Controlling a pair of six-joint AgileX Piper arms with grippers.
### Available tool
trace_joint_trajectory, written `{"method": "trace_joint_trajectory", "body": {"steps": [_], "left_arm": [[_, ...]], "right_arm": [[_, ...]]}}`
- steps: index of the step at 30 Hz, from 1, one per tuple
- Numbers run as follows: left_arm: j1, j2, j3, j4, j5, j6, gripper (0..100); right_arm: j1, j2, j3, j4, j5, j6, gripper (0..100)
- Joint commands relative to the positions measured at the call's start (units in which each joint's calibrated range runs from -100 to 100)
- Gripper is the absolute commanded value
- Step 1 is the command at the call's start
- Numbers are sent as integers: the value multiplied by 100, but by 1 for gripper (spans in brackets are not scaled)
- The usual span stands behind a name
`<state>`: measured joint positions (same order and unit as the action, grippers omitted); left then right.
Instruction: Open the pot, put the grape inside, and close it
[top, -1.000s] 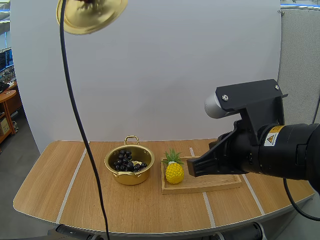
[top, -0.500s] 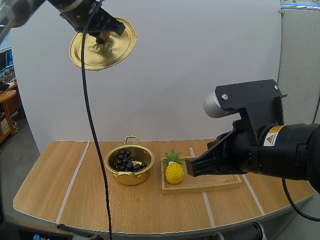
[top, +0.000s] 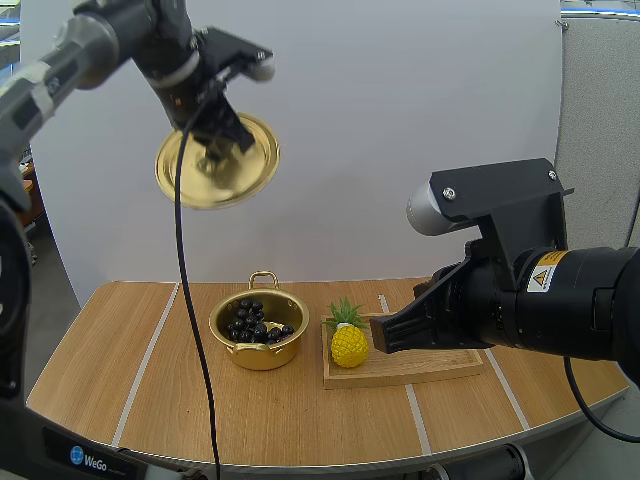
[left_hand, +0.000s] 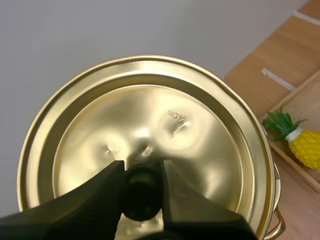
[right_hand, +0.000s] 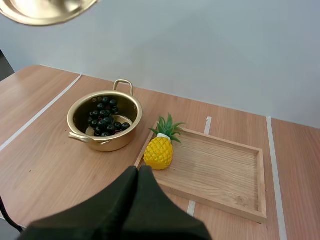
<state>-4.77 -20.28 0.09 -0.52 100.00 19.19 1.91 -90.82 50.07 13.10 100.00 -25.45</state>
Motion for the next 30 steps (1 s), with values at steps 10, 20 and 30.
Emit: {"method": "trace_joint_trajectory", "body": {"steps": [10, 20, 30], "left_arm": [[-11, 446, 1324, -7, 0, 799, 0], [-11, 1357, 1422, -598, 0, 1223, 0], [-11, 2105, 1422, -689, 0, 1432, 0]], "right_arm": [[-9, -55, 16, 41, 0, -33, 0], [-9, -55, 16, 41, 0, -33, 0], [-9, -55, 16, 41, 0, -33, 0]]}}
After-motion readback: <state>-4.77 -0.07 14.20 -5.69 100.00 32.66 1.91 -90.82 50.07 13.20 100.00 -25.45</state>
